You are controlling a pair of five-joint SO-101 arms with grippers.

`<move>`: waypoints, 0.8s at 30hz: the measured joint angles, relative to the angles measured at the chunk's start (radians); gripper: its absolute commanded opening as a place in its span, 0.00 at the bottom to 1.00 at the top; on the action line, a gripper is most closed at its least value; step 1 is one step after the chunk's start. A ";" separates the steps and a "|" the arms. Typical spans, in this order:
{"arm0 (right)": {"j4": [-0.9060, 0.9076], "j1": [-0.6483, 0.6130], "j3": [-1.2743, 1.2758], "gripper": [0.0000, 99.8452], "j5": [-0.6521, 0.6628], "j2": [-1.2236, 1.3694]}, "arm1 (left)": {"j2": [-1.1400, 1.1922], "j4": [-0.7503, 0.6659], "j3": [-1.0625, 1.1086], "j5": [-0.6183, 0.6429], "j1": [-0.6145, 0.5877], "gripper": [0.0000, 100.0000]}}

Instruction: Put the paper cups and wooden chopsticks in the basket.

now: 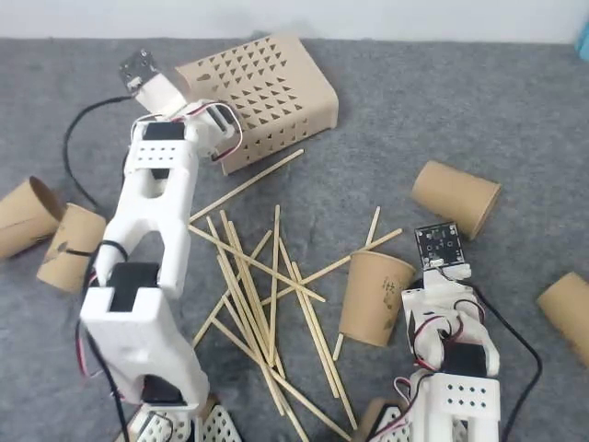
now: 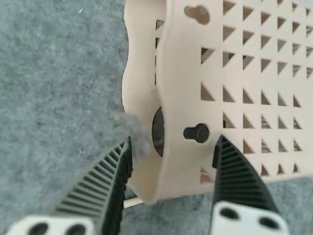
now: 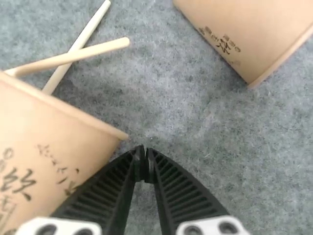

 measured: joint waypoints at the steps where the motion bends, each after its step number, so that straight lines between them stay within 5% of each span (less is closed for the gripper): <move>1: 0.000 0.000 0.000 0.01 0.000 0.000 | 0.006 0.003 -0.009 0.003 0.000 0.25; 13: 0.003 0.000 0.000 0.01 0.092 0.000 | 0.018 -0.092 -0.012 0.071 0.084 0.24; 18: 0.003 0.000 0.000 0.01 0.100 0.000 | 0.025 -0.161 -0.012 0.104 0.109 0.01; 24: 0.003 0.000 0.000 0.01 0.100 0.000 | 0.025 -0.290 -0.012 0.110 0.106 0.01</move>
